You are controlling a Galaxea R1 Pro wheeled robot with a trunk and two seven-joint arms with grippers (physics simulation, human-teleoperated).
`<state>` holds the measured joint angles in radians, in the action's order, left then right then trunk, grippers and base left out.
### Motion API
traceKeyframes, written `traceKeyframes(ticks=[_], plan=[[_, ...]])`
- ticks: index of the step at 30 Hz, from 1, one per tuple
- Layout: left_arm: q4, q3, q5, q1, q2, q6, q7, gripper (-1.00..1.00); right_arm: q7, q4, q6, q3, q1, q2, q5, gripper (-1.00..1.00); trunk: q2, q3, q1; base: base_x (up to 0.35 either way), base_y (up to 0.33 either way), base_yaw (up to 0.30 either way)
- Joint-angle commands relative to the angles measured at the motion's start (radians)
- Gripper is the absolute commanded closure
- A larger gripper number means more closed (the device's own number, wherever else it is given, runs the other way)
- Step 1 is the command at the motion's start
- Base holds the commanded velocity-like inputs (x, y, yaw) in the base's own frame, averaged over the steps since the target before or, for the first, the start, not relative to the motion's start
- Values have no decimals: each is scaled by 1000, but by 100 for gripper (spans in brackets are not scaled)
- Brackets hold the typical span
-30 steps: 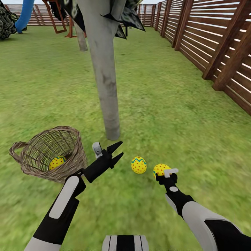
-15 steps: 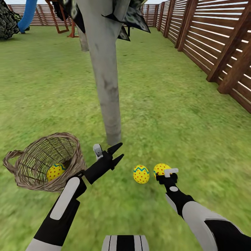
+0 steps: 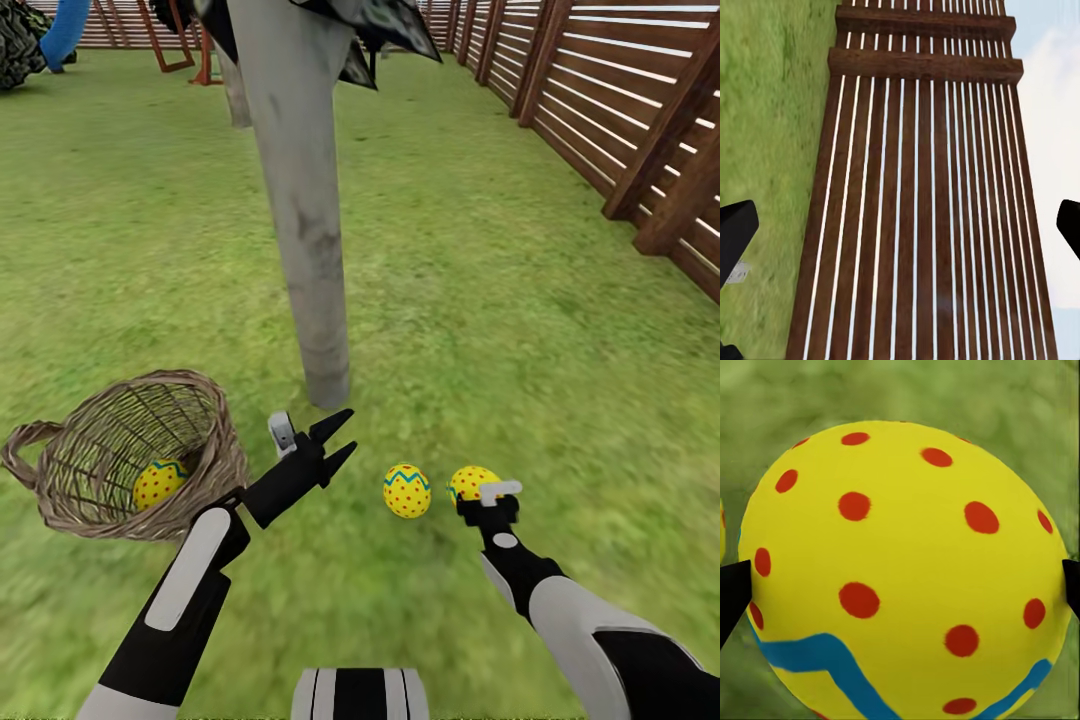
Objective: Take the three Easter eggs out of the wicker basket on the lawn in the garden, then place them on the lawn next to a single tree (choose any tree) so that all three eggs are next to the same tree and none are left in the basket.
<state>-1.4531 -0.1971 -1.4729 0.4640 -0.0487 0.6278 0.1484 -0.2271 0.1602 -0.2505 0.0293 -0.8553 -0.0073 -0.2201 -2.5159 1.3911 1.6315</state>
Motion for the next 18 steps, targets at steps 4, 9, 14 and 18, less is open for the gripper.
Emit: traceKeyframes(ticks=[4, 9, 14, 18], plan=[[1, 1, -2, 1, 0, 4, 1, -100, -35, -1, 0, -1, -1, -4, -11, 100, -1, 16, 2, 0, 0, 0], [1, -35, 0, 1, 0, 4, -1, -100, -37, -1, -1, -2, -1, -2, -12, 100, -2, 36, 4, 0, 0, 0], [1, -38, 0, 1, 0, 4, -1, -100, -38, 1, -1, 0, -1, -3, -12, 100, -3, 51, 6, 0, 0, 65], [0, -38, -3, 1, 0, 3, 2, -100, -38, 1, -1, 0, -1, -3, -12, 100, -3, 51, 6, 0, 0, 147]])
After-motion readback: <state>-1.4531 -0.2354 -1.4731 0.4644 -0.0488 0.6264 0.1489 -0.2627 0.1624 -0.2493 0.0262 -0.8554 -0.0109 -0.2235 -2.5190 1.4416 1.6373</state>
